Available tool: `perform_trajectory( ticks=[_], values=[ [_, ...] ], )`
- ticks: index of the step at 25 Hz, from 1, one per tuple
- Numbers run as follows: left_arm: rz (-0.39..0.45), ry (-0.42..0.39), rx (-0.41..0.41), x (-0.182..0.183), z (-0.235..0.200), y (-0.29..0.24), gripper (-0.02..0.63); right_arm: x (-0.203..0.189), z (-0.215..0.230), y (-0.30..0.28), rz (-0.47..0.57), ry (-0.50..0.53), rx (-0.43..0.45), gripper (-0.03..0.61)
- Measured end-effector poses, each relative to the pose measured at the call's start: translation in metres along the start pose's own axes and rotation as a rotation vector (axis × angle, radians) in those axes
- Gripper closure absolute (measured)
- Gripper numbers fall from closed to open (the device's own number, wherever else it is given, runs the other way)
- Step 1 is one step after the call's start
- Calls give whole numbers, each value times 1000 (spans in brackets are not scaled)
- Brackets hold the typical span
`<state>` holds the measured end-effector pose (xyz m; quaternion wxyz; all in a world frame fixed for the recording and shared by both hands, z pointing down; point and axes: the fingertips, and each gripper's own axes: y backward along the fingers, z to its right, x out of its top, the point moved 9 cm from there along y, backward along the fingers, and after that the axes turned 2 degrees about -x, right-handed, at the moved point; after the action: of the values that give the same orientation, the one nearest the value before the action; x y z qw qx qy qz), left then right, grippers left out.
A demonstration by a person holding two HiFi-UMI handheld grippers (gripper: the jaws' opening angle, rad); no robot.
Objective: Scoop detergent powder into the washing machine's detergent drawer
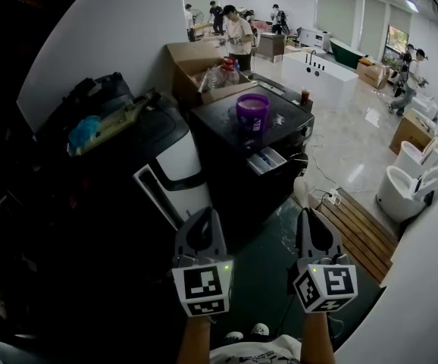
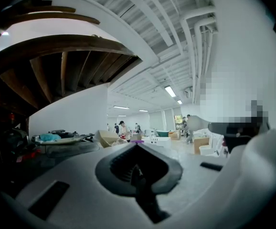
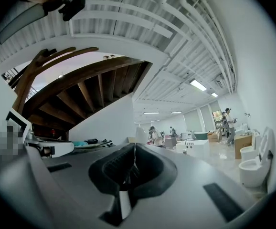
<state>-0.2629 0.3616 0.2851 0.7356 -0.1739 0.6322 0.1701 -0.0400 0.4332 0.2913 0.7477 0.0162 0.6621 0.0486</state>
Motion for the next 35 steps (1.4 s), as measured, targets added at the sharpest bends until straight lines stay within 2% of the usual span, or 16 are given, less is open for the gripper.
perform_trajectory(
  ticks=[22,35],
  values=[
    [-37,20,41,-13,51,-29,612,-12,65,-8,-36,-20,32,558],
    [-46,24,-5,-18,44,-110,612,-21,83,-78,-46,-7,24,558]
  ],
)
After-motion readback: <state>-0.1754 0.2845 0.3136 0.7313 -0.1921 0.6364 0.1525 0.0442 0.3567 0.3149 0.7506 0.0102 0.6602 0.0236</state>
